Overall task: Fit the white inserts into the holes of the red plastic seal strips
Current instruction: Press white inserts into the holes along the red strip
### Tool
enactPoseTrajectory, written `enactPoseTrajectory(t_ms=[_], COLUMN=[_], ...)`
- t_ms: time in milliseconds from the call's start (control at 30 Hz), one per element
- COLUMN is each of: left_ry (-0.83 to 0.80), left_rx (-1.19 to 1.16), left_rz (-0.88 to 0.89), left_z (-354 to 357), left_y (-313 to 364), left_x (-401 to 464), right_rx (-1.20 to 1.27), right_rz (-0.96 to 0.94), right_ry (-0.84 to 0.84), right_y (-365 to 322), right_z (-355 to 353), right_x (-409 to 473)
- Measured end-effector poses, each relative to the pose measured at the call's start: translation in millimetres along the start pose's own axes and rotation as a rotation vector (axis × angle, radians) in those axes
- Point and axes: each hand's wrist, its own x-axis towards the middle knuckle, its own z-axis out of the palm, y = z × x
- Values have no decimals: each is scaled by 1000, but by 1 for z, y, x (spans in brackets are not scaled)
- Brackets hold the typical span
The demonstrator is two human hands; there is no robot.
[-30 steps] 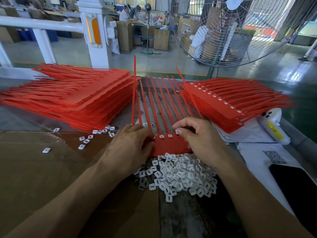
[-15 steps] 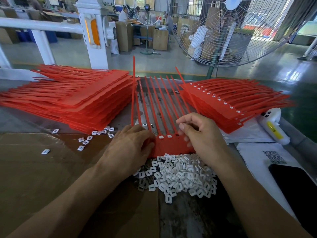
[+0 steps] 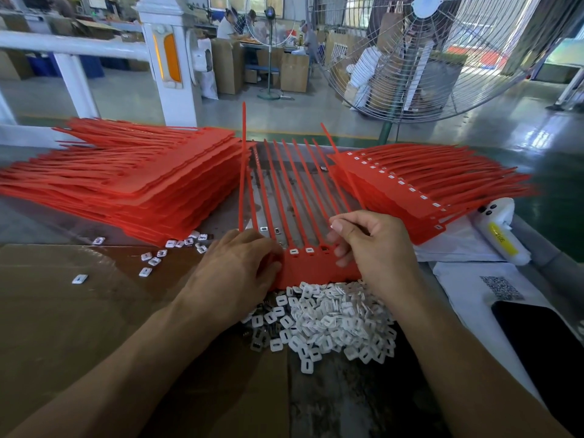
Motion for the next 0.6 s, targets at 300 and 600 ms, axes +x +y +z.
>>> enactPoseTrajectory(t_ms=[300,600], left_ry=[-14,-20], left_rx=[4,11], left_rz=[-8,-16], left_z=[0,-2], left_y=[-1,2], left_x=[0,0], right_rx=[-56,-367], right_rz=[54,87], right_ry=[31,-4], right_y=[6,12], right_z=[-2,1], right_x=[2,12])
